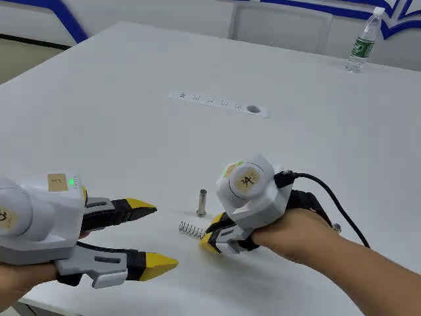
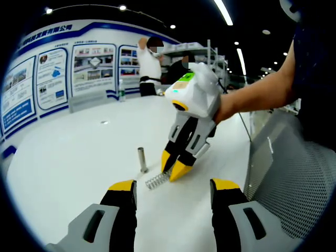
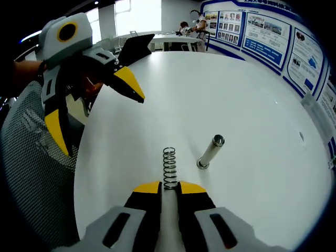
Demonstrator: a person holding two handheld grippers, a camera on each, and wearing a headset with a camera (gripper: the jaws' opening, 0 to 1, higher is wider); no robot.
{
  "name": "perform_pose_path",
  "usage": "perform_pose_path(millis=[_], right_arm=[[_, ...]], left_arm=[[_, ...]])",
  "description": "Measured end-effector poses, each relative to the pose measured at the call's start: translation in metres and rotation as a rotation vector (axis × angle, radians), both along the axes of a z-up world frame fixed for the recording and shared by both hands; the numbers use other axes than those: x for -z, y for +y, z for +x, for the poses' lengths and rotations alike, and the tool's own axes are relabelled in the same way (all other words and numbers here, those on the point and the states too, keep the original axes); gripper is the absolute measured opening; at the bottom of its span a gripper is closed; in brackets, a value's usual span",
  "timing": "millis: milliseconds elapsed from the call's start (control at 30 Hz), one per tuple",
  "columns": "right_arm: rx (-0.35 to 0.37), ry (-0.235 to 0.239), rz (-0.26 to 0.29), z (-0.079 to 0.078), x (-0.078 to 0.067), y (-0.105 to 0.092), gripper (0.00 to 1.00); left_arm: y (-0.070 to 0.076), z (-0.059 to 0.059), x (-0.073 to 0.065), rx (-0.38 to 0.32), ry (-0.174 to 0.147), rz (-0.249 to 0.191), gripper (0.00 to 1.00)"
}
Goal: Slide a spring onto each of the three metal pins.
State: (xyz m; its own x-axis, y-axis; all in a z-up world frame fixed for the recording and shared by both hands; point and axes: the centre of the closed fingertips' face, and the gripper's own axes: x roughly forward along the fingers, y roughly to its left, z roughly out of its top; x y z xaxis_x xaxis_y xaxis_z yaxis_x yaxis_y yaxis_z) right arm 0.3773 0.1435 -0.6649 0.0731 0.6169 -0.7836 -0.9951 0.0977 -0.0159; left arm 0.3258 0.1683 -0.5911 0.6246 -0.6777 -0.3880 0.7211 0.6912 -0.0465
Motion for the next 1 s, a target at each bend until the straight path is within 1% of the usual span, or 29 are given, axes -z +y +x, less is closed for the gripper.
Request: perform_pose_path(millis=[33, 133, 267, 367, 500, 567, 633, 733, 800, 833, 967, 1000], right_arm=[[-0.001, -0.001, 0.000, 0.000, 0.000, 0.000, 0.12], [-0.003, -0.008, -0.002, -0.001, -0.002, -0.001, 0.12], [-0.007, 0.001, 0.006, -0.006, -0.011, -0.003, 0.12], [-0.024, -0.005, 0.004, -0.011, -0.017, -0.005, 0.11], [-0.052, 0.001, 0.003, -0.021, -0.030, -0.010, 0.11], [-0.069, -0.004, -0.003, -0.025, -0.036, -0.011, 0.11], [-0.088, -0.005, -0.003, -0.030, -0.042, -0.012, 0.11], [-0.128, -0.007, -0.016, -0.039, -0.050, -0.014, 0.11], [-0.147, -0.003, -0.020, -0.045, -0.053, -0.015, 0.11], [-0.157, -0.007, -0.022, -0.047, -0.055, -0.015, 0.11], [-0.186, -0.016, -0.035, -0.054, -0.059, -0.016, 0.11], [-0.194, -0.017, -0.038, -0.055, -0.060, -0.017, 0.11]], left_arm=[[0.000, 0.000, 0.000, 0.000, 0.000, 0.001, 0.57], [0.000, 0.000, 0.000, 0.000, 0.001, 0.003, 0.57], [-0.002, 0.000, 0.003, 0.010, 0.005, 0.012, 0.56], [-0.006, 0.000, 0.005, 0.022, 0.005, 0.022, 0.56], [-0.010, 0.003, 0.006, 0.048, -0.007, 0.043, 0.53], [-0.013, 0.004, 0.006, 0.063, -0.012, 0.054, 0.51], [-0.016, 0.005, 0.007, 0.081, -0.022, 0.077, 0.50], [-0.021, 0.006, 0.007, 0.110, -0.037, 0.104, 0.45], [-0.023, 0.005, 0.007, 0.126, -0.047, 0.113, 0.42], [-0.025, 0.004, 0.006, 0.142, -0.057, 0.122, 0.39], [-0.030, -0.003, 0.008, 0.200, -0.076, 0.152, 0.22], [-0.031, -0.004, 0.009, 0.210, -0.082, 0.158, 0.19]])
